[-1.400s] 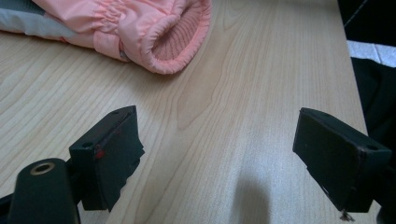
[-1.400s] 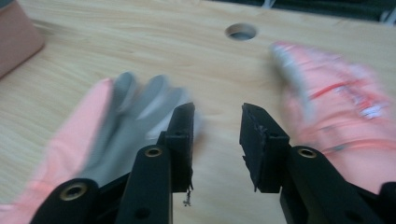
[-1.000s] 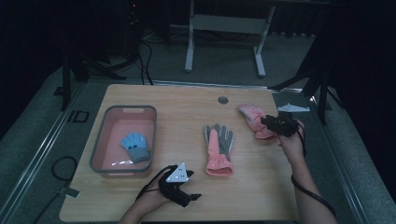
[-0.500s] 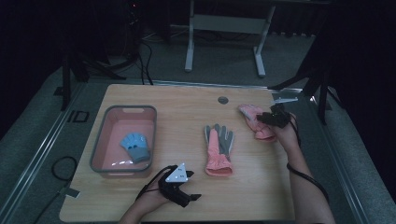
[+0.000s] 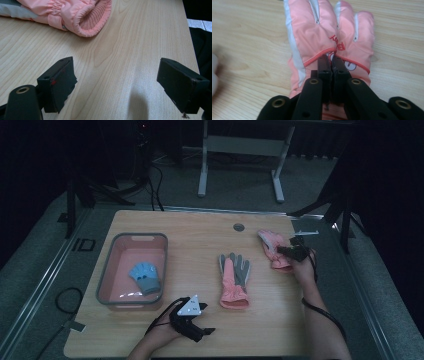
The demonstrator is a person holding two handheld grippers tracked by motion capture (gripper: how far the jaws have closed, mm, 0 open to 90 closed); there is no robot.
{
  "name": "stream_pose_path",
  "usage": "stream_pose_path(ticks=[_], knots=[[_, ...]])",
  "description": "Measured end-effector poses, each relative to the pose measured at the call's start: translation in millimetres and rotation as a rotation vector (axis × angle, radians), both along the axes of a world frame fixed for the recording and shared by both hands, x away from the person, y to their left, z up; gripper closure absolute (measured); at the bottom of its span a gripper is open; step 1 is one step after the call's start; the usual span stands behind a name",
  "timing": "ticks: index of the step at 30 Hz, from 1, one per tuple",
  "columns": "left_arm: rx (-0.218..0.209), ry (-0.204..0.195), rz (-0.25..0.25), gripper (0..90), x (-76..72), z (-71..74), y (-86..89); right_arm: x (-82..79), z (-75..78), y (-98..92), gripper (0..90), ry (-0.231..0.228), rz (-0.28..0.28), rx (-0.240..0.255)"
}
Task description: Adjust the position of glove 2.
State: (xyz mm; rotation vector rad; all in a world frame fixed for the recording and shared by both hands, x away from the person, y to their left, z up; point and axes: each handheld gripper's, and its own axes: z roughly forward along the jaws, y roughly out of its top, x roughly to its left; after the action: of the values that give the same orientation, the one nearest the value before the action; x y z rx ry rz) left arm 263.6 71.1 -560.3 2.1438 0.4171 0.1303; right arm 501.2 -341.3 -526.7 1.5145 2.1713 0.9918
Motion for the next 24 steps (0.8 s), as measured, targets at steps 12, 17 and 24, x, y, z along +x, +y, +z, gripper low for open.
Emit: stream_pose_path(ticks=[12,17,24], knots=[[-0.007,-0.002,0.007,15.0,0.9,0.5,0.4,-70.1,65.4,16.9,88.5,-0.094,-0.174,0.023],[-0.001,-0.004,0.005,15.0,0.2,0.5,-0.6,-95.4,70.9,20.4,88.6,-0.107,-0.222,0.049],[0.002,-0.007,0.009,15.0,0.5,0.8,-1.0,-132.3,58.4,30.6,88.5,-0.094,-0.268,0.052]])
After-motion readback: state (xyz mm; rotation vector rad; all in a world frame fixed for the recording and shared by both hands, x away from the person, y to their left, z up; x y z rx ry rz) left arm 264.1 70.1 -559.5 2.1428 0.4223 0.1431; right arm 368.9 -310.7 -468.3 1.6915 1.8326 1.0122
